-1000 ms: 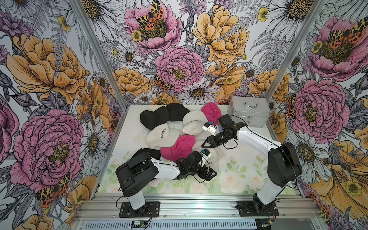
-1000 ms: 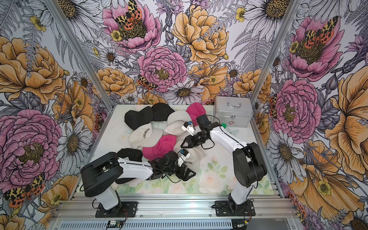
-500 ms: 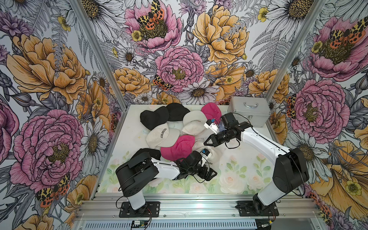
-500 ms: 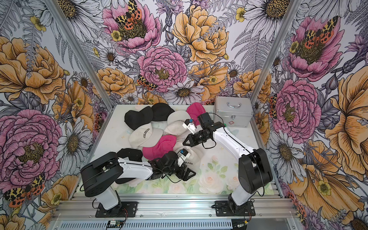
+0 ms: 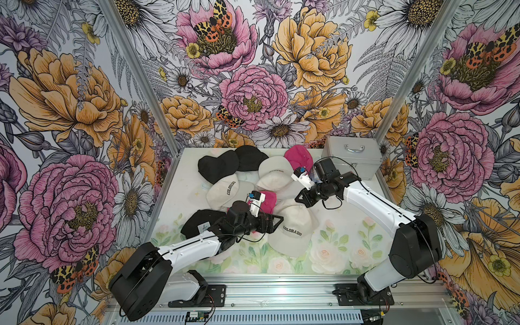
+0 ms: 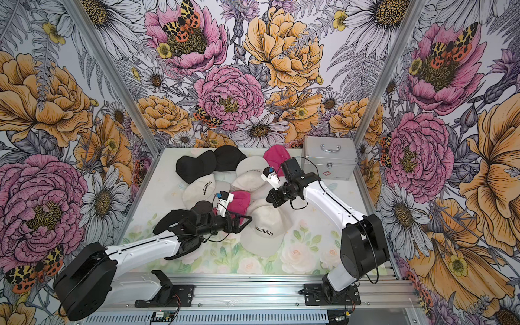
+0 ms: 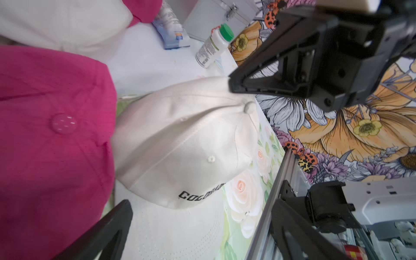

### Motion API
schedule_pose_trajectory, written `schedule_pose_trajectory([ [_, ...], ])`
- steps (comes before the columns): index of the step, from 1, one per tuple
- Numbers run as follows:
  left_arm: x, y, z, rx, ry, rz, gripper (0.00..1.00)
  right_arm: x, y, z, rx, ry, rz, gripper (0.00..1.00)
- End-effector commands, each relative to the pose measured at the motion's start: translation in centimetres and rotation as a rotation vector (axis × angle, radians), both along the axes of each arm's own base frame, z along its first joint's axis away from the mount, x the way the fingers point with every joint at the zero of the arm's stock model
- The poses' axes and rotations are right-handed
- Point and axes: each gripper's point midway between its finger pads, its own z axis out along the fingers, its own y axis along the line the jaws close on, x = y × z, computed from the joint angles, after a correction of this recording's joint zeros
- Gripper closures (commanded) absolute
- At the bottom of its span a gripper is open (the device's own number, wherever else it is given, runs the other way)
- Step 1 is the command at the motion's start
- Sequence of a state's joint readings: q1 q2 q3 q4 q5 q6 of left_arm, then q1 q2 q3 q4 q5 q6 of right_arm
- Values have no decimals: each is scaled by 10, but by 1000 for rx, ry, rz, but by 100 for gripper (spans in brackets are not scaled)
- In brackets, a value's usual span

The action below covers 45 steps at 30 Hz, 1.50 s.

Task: Stack the baseball caps by color
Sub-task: Adjust the baseball cap at the center of the board.

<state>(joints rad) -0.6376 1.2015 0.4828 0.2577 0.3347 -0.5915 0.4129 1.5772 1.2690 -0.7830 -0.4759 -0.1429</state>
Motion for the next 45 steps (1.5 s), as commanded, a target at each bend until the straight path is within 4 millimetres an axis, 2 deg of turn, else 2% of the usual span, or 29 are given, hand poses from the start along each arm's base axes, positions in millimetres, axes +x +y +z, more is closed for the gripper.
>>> schedule_pose_trajectory([
  [1, 13, 44, -12, 24, 132, 217, 1, 13, -11, 5, -110, -89, 97, 100],
  [3, 15, 60, -10, 14, 149, 270, 1, 17, -23, -1, -186, -66, 115, 100],
  [7, 14, 76, 4, -28, 138, 330, 1, 27, -47, -13, -323, -10, 139, 100],
  [11, 11, 97, -9, 18, 206, 417, 1, 41, -57, -11, -342, 7, 177, 100],
  [15, 15, 112, -14, 16, 250, 492, 1, 47, -31, -6, -302, 14, 303, 100],
  [20, 38, 131, -8, -65, 285, 579, 1, 40, 8, -23, -300, 55, 442, 100],
  [22, 49, 140, -1, -82, 264, 610, 1, 41, 14, -26, -274, 63, 450, 100],
  [25, 61, 143, 2, -84, 261, 612, 1, 44, 18, -24, -266, 50, 442, 100],
  [30, 72, 131, -1, -57, 274, 569, 1, 67, 24, -10, -260, -38, 338, 83],
  [31, 73, 130, -2, -54, 268, 567, 1, 71, 25, -5, -254, -53, 305, 78],
  [33, 76, 127, 0, -54, 256, 563, 1, 82, 26, 5, -248, -80, 219, 57],
  [35, 78, 124, 1, -51, 252, 551, 1, 97, 24, 19, -241, -131, 99, 47],
  [38, 85, 116, 2, -36, 245, 514, 1, 125, 5, 39, -268, -233, -152, 33],
  [39, 88, 114, 2, -30, 245, 506, 1, 131, 0, 45, -264, -257, -232, 20],
  [40, 91, 112, 2, -23, 239, 503, 1, 133, -5, 52, -251, -280, -288, 2],
  [45, 102, 115, -11, -18, 280, 543, 1, 135, -22, 70, -111, -333, -595, 1],
])
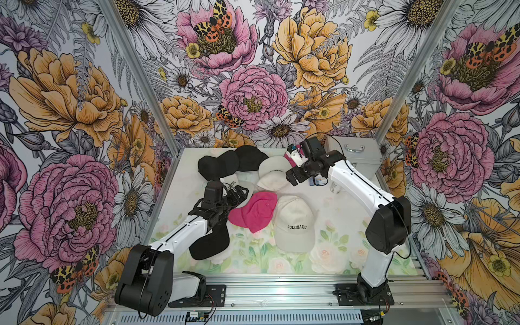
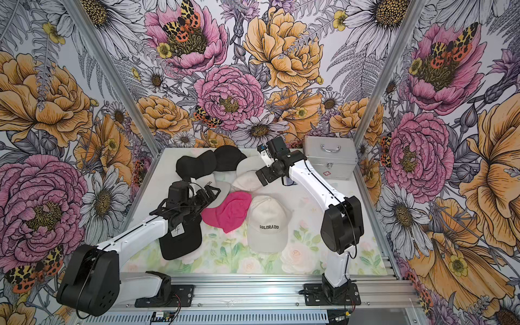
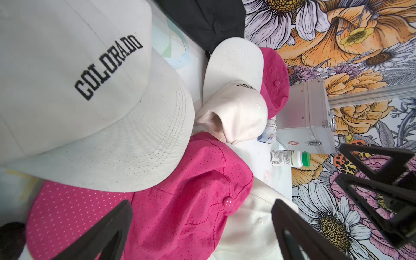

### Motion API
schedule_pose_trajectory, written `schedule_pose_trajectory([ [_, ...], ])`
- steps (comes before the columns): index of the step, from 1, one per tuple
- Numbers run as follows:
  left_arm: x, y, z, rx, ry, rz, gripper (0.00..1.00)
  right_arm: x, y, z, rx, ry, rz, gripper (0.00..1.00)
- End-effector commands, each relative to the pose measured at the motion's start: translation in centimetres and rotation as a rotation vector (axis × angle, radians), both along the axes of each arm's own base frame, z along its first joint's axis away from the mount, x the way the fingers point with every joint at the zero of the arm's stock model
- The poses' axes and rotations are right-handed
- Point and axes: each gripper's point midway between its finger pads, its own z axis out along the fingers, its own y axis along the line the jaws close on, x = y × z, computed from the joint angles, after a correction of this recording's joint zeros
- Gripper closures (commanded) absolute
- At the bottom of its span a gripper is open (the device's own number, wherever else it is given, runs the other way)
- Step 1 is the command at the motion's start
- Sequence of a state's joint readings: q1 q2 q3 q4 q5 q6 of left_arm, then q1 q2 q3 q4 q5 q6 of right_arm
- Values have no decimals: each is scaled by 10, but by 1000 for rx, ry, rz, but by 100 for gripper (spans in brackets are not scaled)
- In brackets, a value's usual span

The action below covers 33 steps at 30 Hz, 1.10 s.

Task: Stack the baseball caps by color
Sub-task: Pick up the baseball cap from the center of the board.

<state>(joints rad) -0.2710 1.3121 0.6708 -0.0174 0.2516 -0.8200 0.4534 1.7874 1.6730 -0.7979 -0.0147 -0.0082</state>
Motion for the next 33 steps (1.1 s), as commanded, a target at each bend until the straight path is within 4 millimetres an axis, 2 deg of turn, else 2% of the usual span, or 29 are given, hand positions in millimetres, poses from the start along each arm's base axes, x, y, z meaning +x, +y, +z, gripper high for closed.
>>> schedule_pose_trajectory([
  [1, 10, -4, 2, -2, -13, 2, 1, 20, -12, 22, 195, -142, -314, 1],
  [4, 8, -1, -5, -5, 20, 51, 1, 8, -6, 18, 368, -155, -391, 1],
  [6, 2, 8, -19, -22, 97, 136, 1, 0, -4, 18, 426, -172, -422, 1],
  [8, -5, 11, -32, -57, 170, 192, 1, -5, -7, 18, 441, -188, -443, 1],
  [11, -8, 11, -36, -45, 176, 233, 1, -13, -9, 20, 459, -197, -441, 1],
  [15, -5, 35, -44, -48, 157, 382, 1, -19, -15, 19, 457, -208, -459, 2],
  [17, -2, 42, -51, -88, 150, 428, 1, -22, -19, 25, 478, -234, -465, 2],
  [24, 9, 58, -63, -98, 99, 482, 8, -33, -33, 42, 513, -312, -493, 2],
  [30, 22, 70, -63, -81, 27, 496, 25, -36, -36, 44, 529, -335, -491, 2],
  [33, 32, 69, -67, -87, 26, 487, 29, -37, -35, 46, 545, -347, -484, 2],
])
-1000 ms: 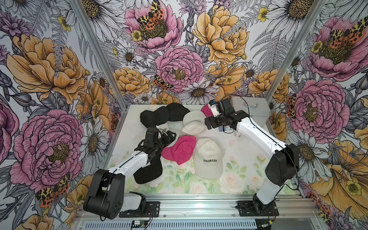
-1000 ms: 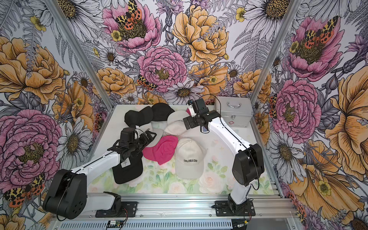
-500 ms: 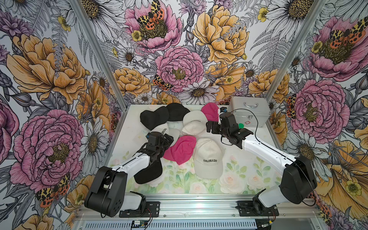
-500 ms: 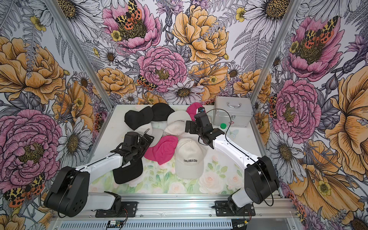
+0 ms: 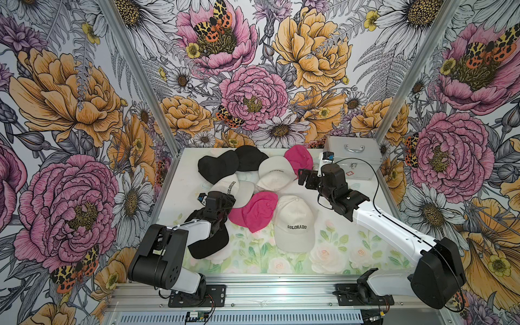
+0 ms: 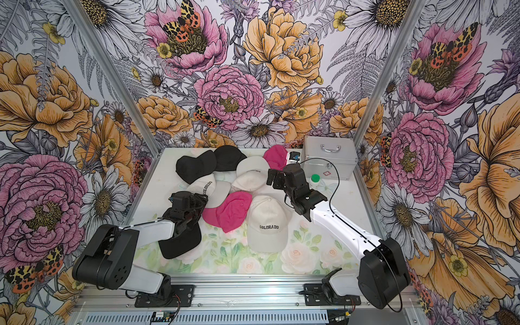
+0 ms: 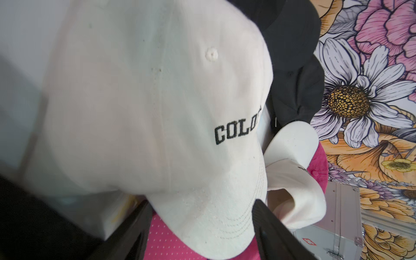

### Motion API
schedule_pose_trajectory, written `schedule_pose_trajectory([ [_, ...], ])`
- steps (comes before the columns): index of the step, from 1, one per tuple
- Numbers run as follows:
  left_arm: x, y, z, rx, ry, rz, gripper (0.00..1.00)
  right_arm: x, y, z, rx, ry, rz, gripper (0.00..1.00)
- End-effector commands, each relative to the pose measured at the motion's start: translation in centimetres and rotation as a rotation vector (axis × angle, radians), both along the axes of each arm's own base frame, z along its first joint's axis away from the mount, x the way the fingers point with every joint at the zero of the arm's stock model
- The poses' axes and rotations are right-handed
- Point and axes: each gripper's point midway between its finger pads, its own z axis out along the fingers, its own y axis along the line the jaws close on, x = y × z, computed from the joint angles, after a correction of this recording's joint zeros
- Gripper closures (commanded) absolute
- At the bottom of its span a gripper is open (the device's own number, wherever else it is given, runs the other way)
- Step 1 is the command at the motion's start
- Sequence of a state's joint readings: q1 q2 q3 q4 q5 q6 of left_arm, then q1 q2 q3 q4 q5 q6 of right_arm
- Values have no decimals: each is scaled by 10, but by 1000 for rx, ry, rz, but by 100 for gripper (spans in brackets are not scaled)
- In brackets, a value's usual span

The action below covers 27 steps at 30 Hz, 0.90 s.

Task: Stack the baseball caps by color
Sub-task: Pick up the baseball cap from the center of the board.

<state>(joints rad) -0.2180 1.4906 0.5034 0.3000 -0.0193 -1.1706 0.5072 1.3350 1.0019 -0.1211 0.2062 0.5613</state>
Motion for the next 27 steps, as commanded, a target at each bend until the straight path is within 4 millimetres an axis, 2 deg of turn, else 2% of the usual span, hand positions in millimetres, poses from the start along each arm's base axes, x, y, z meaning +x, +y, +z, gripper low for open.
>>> schedule_pose_trajectory([
  [1, 19, 3, 6, 12, -68, 4, 29, 0, -1, 15, 38, -61, -12, 2],
  [8, 36, -12, -8, -52, -107, -4, 29, -6, -3, 20, 68, -91, -13, 2],
  [10, 43, -14, -7, -64, -143, -5, 42, -7, -4, 17, 65, -88, -13, 2],
  [13, 56, -20, -1, -88, -215, -30, 67, -7, -3, 16, 68, -89, -9, 2],
  [16, 66, -26, 19, -102, -311, -64, 81, -7, -3, 17, 70, -92, -8, 2],
  [19, 69, -30, 30, -81, -352, -105, 93, -8, -4, 21, 77, -109, -11, 2],
  [21, 67, -33, 38, -68, -373, -128, 100, -8, -7, 23, 90, -124, -28, 2],
  [27, 47, -36, 63, -51, -427, -165, 100, -11, -14, 31, 127, -178, -50, 1],
])
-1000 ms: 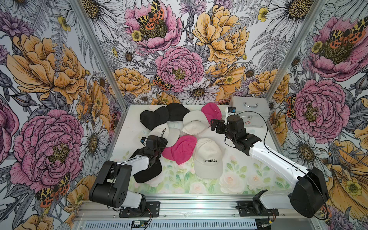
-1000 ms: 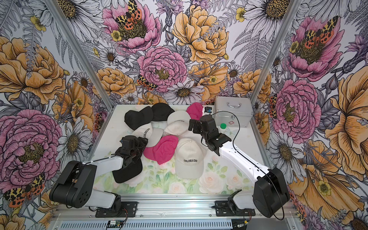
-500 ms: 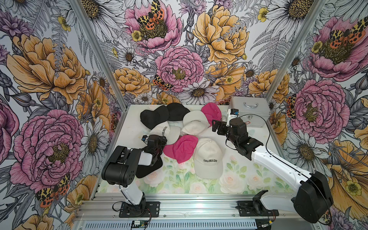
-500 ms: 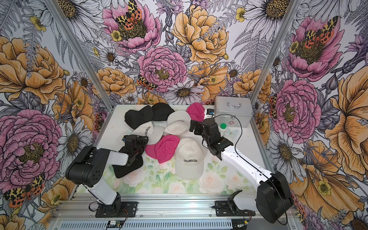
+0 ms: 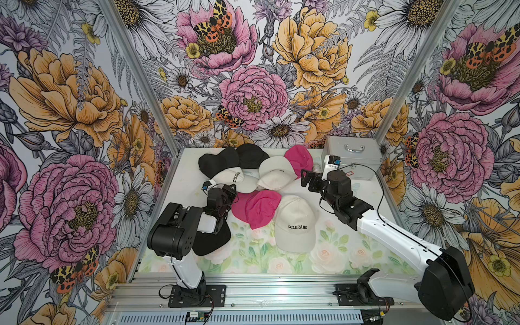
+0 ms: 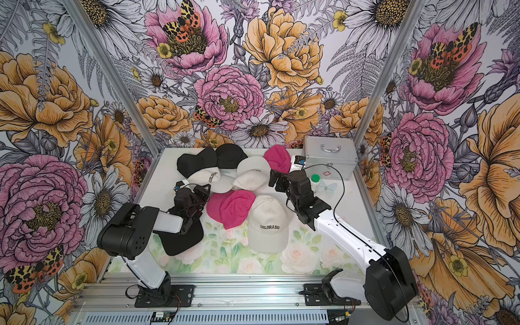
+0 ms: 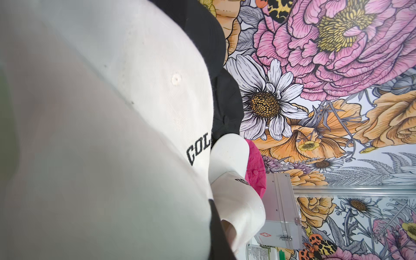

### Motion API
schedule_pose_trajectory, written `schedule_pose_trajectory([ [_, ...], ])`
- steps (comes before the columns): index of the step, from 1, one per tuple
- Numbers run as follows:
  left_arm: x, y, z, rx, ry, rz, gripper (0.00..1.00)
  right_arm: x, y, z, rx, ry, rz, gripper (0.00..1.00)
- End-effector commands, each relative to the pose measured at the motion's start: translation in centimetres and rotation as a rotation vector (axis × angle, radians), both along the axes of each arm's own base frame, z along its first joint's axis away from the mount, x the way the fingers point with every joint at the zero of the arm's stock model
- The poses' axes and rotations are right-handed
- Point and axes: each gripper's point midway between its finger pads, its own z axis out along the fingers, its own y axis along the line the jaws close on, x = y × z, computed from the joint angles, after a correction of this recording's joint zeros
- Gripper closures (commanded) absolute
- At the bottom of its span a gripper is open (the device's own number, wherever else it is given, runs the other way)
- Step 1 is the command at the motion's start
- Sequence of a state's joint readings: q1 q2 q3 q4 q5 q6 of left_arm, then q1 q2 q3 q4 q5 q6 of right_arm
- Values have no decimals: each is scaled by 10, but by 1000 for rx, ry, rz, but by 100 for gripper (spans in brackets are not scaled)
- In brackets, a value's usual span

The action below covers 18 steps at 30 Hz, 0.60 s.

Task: Stack the baseball caps by color
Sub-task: Pick up the baseball cap from the center of the board.

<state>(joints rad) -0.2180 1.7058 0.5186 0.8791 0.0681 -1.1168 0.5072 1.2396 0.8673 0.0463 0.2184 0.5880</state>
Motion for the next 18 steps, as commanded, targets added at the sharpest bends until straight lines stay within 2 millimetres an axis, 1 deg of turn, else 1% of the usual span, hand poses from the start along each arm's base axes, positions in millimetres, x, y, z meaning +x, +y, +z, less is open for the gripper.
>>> schedule_pose_trajectory([
  [1, -17, -8, 21, 48, -61, -59, 100, -1, -6, 21, 50, -79, -27, 1],
  [3, -29, -12, 33, 113, -71, -80, 100, -4, -8, 27, 56, -112, -19, 1],
  [4, -34, -13, 41, 166, -82, -93, 100, -6, -9, 30, 51, -128, -14, 1],
  [7, -51, -20, 71, 385, -101, -147, 100, -12, -13, 37, 24, -163, -1, 1],
  [9, -59, -16, 88, 509, -106, -175, 100, -16, -14, 41, -6, -180, 18, 1],
  [12, -65, -7, 110, 536, -159, -204, 100, -23, -16, 43, -60, -189, 44, 1],
  [13, -66, -7, 117, 533, -174, -223, 100, -24, -16, 43, -78, -193, 51, 1],
  [15, -69, -15, 133, 535, -208, -306, 100, -28, -19, 44, -115, -205, 60, 1],
  [17, -70, -21, 145, 563, -178, -354, 100, -32, -20, 45, -152, -213, 80, 1],
  [18, -71, -29, 152, 589, -194, -394, 100, -34, -21, 46, -170, -213, 84, 1],
])
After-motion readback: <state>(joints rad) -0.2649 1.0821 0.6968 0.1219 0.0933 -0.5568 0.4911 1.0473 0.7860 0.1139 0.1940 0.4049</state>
